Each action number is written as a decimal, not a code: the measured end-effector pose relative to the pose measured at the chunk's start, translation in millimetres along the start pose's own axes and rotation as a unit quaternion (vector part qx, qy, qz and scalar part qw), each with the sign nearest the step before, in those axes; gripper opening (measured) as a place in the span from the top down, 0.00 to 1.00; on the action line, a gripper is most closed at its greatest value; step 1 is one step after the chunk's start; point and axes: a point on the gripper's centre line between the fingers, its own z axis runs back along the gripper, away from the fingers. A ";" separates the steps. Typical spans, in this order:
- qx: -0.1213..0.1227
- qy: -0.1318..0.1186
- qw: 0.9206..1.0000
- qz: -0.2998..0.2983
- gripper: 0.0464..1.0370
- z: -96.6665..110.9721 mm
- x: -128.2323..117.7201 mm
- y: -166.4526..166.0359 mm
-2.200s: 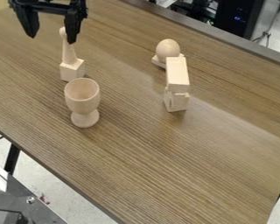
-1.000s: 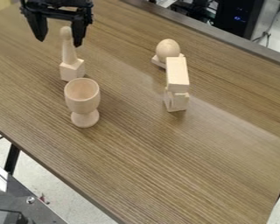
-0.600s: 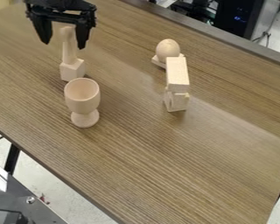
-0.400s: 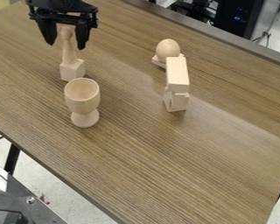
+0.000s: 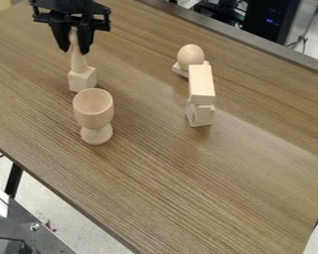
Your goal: Remove the pawn on top of the cube
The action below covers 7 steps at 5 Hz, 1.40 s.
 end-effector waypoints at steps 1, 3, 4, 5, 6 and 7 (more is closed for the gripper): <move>-0.008 -0.003 1.000 -0.006 0.69 7.1 6.1 -0.5; -0.011 -0.001 0.998 -0.058 0.69 14.0 50.7 -6.9; -0.007 -0.008 0.995 -0.094 0.69 12.0 76.0 -24.8; -0.005 0.002 0.992 -0.128 0.69 -2.1 88.3 -40.5; -0.013 0.017 0.989 -0.148 0.69 -20.5 91.2 -50.0; -0.015 0.024 0.988 -0.153 0.69 -34.5 89.8 -51.4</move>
